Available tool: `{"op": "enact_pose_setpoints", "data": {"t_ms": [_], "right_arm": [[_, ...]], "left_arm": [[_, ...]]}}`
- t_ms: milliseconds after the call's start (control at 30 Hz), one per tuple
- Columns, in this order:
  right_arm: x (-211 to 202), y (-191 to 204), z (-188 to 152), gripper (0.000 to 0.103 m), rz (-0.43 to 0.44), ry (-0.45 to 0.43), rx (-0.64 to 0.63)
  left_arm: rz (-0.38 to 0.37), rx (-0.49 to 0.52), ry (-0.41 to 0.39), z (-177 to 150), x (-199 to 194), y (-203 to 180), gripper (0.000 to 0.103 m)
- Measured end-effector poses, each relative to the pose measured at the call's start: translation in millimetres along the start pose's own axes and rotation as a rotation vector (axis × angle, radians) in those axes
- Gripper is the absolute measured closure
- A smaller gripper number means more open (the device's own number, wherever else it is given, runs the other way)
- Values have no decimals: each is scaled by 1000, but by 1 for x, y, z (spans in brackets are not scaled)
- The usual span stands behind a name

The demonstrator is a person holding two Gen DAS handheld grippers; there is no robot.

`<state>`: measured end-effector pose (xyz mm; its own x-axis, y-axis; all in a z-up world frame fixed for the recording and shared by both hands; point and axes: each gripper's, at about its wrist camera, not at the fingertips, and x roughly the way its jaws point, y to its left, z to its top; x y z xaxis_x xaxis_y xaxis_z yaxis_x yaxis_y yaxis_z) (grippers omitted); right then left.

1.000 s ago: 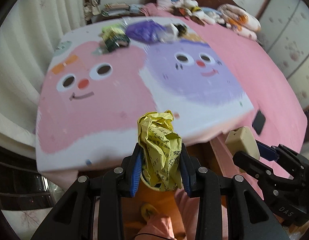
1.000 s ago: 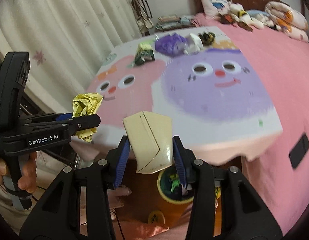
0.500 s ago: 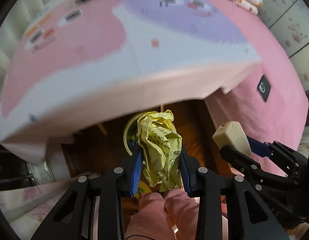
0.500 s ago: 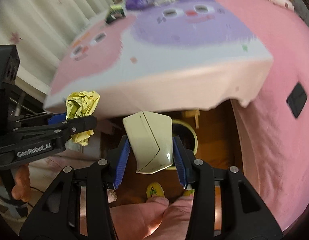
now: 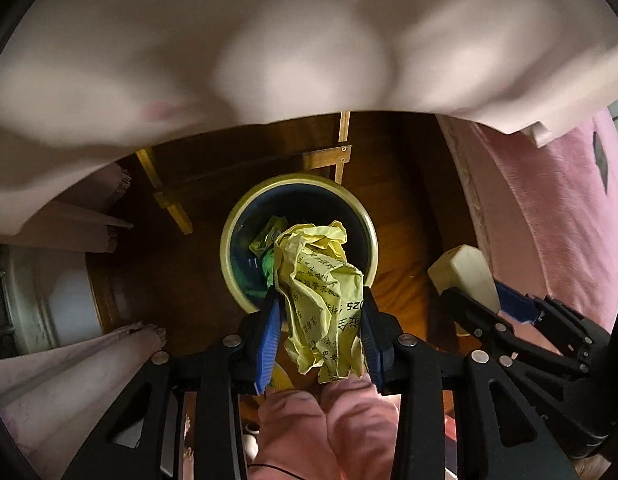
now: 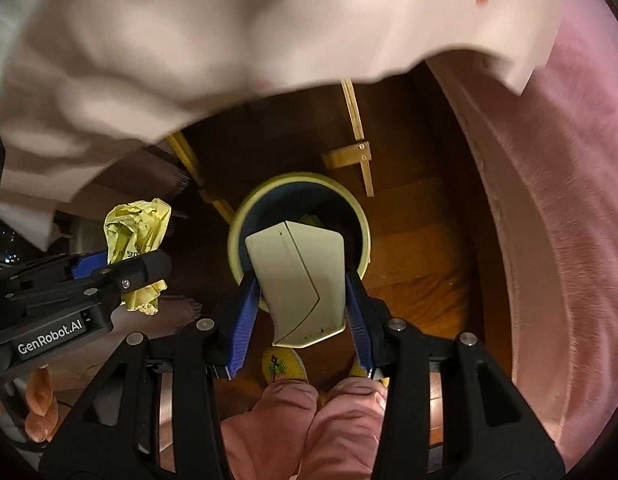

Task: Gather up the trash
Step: 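Carry both items over the bin and open both tools to drop them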

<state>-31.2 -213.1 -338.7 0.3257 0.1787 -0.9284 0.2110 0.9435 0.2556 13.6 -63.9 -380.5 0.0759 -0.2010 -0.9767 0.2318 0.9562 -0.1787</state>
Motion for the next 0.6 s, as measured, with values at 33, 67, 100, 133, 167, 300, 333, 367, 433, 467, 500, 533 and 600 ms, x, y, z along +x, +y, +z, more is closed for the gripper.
{"op": "enact_pose_setpoints", "data": {"t_ms": [33, 67, 100, 133, 167, 300, 333, 367, 433, 467, 500, 533, 600], "right_arm": [[10, -5, 0, 63, 3, 5, 8], [15, -7, -1, 63, 4, 7, 12], [22, -10, -1, 63, 6, 9, 17], [27, -12, 0, 63, 8, 10, 19], [32, -14, 0, 63, 8, 11, 21], [50, -19, 5, 63, 12, 12, 33], [52, -19, 7, 63, 14, 13, 36], [55, -19, 9, 63, 16, 13, 38], [59, -19, 13, 63, 19, 12, 38], [62, -18, 15, 63, 19, 13, 37], [64, -17, 17, 63, 20, 15, 34], [66, -15, 19, 63, 22, 16, 31], [67, -10, 23, 63, 26, 16, 24]], "left_arm": [[-4, -1, -4, 1, 5, 0, 62], [-4, -2, -7, 2, 10, -2, 59], [1, -2, -5, 4, 16, -1, 58], [4, -2, -4, 5, 20, -2, 53], [10, -2, -3, 6, 25, -5, 47], [35, -10, -15, 10, 38, -4, 22], [39, -14, -20, 10, 38, 0, 21], [45, -20, -27, 10, 35, 2, 21], [76, -31, -44, 10, 33, 11, 19], [97, -35, -54, 9, 29, 16, 18], [117, -40, -62, 9, 27, 21, 17], [133, -47, -69, 9, 26, 25, 17], [153, -60, -77, 8, 23, 34, 17]]}}
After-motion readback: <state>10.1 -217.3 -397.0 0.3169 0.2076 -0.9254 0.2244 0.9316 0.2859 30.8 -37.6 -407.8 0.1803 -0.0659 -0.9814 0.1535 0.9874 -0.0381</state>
